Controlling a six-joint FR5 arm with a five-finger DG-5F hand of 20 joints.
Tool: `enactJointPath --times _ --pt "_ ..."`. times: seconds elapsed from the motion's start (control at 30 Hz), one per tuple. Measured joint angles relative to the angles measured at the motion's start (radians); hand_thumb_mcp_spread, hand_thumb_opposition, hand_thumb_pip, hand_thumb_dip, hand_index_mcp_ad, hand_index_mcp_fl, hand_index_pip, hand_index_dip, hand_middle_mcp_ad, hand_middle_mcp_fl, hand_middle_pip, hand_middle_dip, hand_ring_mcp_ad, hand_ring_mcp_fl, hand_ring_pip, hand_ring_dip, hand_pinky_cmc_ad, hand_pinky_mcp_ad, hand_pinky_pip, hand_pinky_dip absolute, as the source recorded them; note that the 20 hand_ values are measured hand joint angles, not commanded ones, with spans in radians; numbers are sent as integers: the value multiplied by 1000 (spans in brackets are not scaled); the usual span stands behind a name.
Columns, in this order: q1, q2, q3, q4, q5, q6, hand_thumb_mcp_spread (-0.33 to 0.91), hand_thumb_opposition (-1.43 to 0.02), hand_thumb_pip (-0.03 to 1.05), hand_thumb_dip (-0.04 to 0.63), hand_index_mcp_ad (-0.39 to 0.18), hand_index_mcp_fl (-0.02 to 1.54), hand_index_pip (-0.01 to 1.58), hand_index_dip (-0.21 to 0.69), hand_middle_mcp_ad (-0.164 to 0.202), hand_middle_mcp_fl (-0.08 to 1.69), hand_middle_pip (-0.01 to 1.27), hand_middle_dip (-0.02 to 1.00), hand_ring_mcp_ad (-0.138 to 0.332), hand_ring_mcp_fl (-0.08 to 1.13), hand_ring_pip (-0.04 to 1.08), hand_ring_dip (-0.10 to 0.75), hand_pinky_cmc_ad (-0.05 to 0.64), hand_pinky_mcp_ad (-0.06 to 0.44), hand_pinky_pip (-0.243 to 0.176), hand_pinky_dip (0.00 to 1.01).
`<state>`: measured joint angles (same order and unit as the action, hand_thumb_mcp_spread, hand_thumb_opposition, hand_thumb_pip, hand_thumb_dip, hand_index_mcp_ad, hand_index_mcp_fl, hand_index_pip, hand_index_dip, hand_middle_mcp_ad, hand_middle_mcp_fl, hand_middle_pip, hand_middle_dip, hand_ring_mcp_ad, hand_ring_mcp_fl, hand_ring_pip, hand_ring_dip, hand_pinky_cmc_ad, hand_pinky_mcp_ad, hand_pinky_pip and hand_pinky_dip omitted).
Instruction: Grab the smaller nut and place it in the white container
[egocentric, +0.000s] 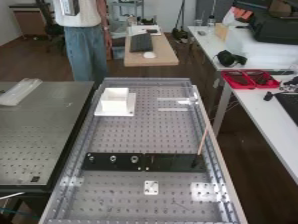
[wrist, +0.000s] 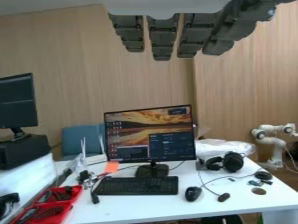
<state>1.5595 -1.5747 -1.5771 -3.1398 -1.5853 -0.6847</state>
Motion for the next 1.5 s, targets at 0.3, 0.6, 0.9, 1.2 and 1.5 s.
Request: enactJointPath --times 0.3,0.6,0.9,1.2,1.5 --pt "-4 -1 0 0 2 2 171 -349 312 10 24 5 16 45 51 5 75 35 75 5 26 12 93 63 -10 154" --pt "-8 -2 -3 3 3 5 169 -616 333 9 37 7 37 94 61 12 122 79 183 5 63 12 246 176 -40 311" --pt "-12 6 -18 7 6 11 166 -651 379 7 70 9 54 110 91 9 134 93 202 3 75 12 262 195 -61 354" --pt "-12 22 -43 10 24 11 164 -648 379 5 72 9 51 106 89 9 136 91 218 3 73 12 278 197 -75 356" --pt "-10 42 -94 19 62 17 169 -667 391 2 72 9 52 124 91 7 138 94 220 7 73 12 278 197 -75 367"
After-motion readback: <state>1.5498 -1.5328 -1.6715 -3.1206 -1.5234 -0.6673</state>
